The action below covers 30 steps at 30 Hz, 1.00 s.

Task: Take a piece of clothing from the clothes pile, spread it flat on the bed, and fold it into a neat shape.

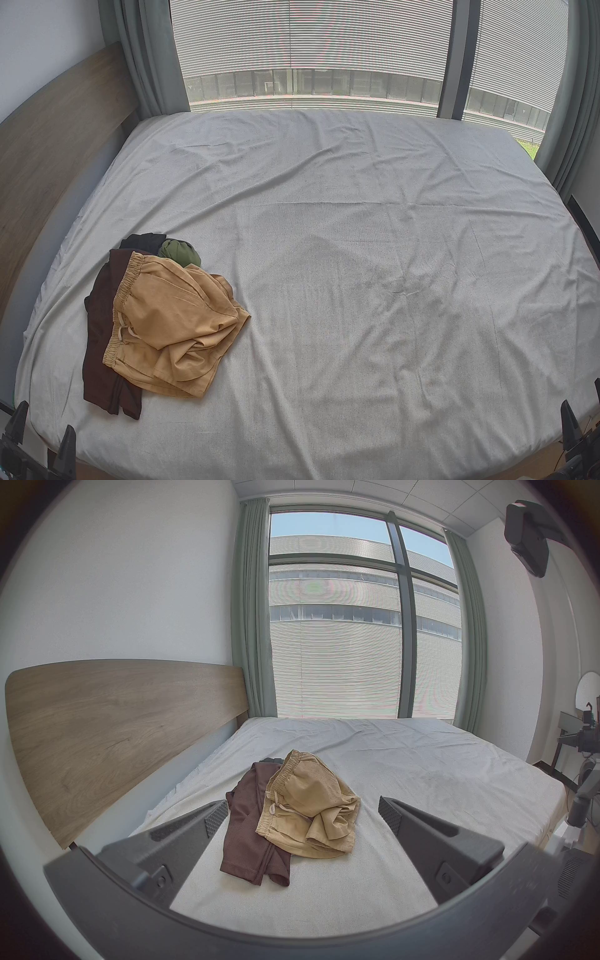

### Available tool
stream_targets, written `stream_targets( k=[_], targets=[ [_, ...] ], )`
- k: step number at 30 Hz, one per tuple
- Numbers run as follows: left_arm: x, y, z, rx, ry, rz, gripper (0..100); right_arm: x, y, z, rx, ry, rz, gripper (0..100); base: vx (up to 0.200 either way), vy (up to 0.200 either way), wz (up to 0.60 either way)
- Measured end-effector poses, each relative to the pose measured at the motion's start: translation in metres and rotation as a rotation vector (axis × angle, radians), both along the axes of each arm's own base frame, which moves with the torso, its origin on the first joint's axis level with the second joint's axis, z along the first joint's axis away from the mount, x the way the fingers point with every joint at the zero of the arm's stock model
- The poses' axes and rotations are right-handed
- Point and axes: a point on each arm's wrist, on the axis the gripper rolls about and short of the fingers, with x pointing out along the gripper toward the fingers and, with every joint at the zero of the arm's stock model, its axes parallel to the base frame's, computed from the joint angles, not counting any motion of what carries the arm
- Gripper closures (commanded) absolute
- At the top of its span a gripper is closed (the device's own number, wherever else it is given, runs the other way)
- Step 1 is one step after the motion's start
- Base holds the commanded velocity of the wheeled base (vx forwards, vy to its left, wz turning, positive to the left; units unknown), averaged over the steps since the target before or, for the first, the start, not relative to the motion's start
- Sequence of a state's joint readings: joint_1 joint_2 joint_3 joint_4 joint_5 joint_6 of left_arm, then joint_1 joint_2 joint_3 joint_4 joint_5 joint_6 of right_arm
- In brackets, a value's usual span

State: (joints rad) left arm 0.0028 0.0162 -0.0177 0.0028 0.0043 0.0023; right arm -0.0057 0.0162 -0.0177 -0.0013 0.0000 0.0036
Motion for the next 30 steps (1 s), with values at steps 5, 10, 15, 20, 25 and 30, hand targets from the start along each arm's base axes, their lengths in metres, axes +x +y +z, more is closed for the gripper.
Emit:
stream_targets(
  k=[5,10,15,20,25,30],
  targets=[
    [0.000,0.000,0.000,-0.005,0.000,0.000,0,0.000,0.000,0.000,-0.002,0.000,0.002,0,0.000,0.000,0.00],
    [0.000,0.000,0.000,0.008,-0.001,-0.001,0,0.000,0.000,0.000,-0.004,0.000,0.002,0,0.000,0.000,0.00],
    [0.000,0.000,0.000,0.010,-0.002,-0.005,0,0.000,0.000,0.000,-0.005,0.000,0.004,0,0.000,0.000,0.00],
    [0.000,0.000,0.002,0.012,-0.015,-0.007,0,0.000,0.000,0.000,-0.004,0.000,0.003,0,0.000,0.000,0.00],
    [-0.002,0.000,0.010,0.011,-0.044,-0.010,0,0.000,0.000,0.000,-0.004,0.000,0.003,0,0.000,0.000,0.00],
    [-0.007,0.000,0.036,0.005,-0.099,-0.036,0,0.000,0.000,0.000,-0.002,0.000,0.002,0,0.000,0.000,0.00]
  ],
)
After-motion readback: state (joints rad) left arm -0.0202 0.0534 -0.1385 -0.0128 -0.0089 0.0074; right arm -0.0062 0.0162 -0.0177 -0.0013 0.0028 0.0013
